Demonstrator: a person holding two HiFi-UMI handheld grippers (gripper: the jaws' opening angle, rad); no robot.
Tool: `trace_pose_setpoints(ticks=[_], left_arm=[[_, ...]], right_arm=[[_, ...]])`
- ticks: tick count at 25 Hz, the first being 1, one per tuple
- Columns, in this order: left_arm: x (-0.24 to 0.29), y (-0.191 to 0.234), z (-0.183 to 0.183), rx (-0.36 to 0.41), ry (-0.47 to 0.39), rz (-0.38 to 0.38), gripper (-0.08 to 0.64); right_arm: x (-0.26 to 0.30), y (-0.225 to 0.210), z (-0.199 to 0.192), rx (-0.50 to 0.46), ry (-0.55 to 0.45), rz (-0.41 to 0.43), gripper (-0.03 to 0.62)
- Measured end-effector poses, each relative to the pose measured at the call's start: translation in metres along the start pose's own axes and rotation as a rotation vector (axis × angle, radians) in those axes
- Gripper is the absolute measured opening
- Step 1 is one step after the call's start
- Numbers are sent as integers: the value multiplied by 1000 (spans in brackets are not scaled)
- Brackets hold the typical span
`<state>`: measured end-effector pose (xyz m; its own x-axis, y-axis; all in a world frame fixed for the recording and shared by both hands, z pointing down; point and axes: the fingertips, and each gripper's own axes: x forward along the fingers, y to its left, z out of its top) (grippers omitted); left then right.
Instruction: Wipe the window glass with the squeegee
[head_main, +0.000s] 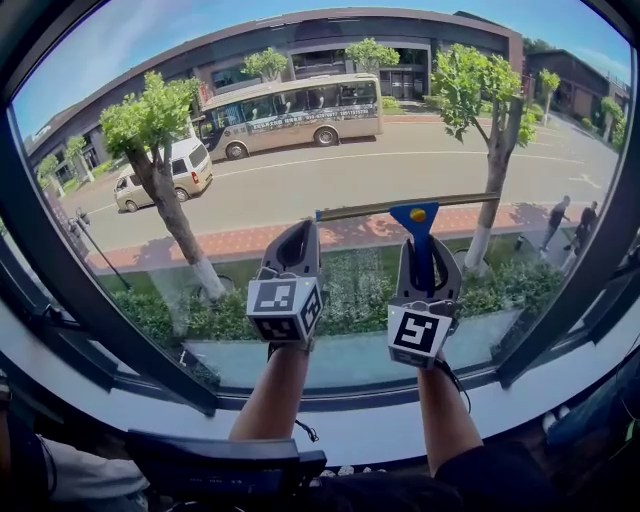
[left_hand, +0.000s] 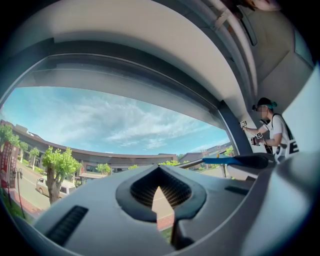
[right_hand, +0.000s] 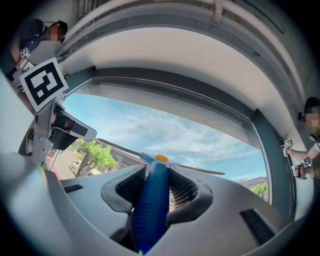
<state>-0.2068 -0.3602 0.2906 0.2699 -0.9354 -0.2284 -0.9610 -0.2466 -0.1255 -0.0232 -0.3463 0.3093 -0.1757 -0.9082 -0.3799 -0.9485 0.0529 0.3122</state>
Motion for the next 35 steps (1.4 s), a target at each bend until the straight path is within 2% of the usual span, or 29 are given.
trace_pose_setpoints(ticks=[7, 12, 22, 25, 29, 35], left_arm=[[-5, 1, -7, 0, 14, 32, 2], [-11, 9, -9, -4, 24, 56, 2], [-23, 32, -6, 34, 56, 116, 2], [-19, 44, 6, 40, 44, 135, 2], [-22, 36, 35, 60, 0, 144, 2], [-9, 33, 79, 70, -74, 114, 2]], right_arm=[[-3, 1, 4, 49, 5, 4, 143], [1, 12, -4, -32, 14, 28, 143], [11, 27, -9, -40, 33, 55, 143], [14, 29, -11, -30, 34, 61, 143], [5, 10, 13, 24, 12, 61, 143], [10, -11, 44, 50, -16, 21, 143]])
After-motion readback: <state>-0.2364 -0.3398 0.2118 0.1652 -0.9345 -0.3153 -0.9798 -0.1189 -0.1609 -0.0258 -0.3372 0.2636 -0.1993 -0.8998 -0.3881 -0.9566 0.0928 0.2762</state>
